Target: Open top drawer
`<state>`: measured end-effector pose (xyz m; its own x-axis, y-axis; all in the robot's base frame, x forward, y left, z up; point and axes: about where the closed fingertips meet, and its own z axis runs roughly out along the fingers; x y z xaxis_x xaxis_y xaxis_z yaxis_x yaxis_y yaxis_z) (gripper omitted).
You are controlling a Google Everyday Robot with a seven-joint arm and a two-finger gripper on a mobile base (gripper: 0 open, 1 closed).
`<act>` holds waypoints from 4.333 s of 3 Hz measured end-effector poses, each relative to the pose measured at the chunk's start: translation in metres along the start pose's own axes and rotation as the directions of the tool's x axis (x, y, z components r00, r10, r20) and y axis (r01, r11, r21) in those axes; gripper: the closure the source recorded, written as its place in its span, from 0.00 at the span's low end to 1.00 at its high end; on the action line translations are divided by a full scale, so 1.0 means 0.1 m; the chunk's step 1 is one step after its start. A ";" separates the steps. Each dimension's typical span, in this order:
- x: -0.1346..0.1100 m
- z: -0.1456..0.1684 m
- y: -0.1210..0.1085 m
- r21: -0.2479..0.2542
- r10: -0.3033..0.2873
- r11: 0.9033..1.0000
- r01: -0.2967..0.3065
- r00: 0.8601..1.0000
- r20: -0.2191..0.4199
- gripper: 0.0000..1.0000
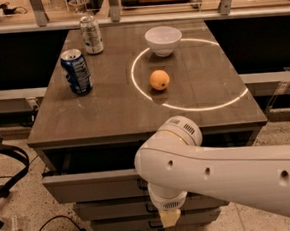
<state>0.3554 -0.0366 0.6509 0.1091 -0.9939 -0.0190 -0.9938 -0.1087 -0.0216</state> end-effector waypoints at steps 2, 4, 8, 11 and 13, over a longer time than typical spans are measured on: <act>0.00 -0.02 0.00 0.005 -0.002 1.000 0.002 1.000 -0.003 0.88; 0.01 -0.09 0.21 0.008 0.003 1.000 -0.003 1.000 -0.003 1.00; 0.14 -0.25 0.21 0.028 0.022 0.999 -0.021 1.000 -0.012 1.00; 1.07 -1.78 -0.24 0.153 0.142 0.979 -0.132 0.988 -0.056 1.00; 1.24 -1.29 -0.34 0.154 0.110 0.982 -0.113 0.994 0.027 1.00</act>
Offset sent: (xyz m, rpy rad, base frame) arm -0.0003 0.0001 0.0011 -0.0009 -0.0028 0.0011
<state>0.4002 -0.1588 0.7785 -0.0008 -0.9988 -0.0486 -0.9850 0.0092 -0.1725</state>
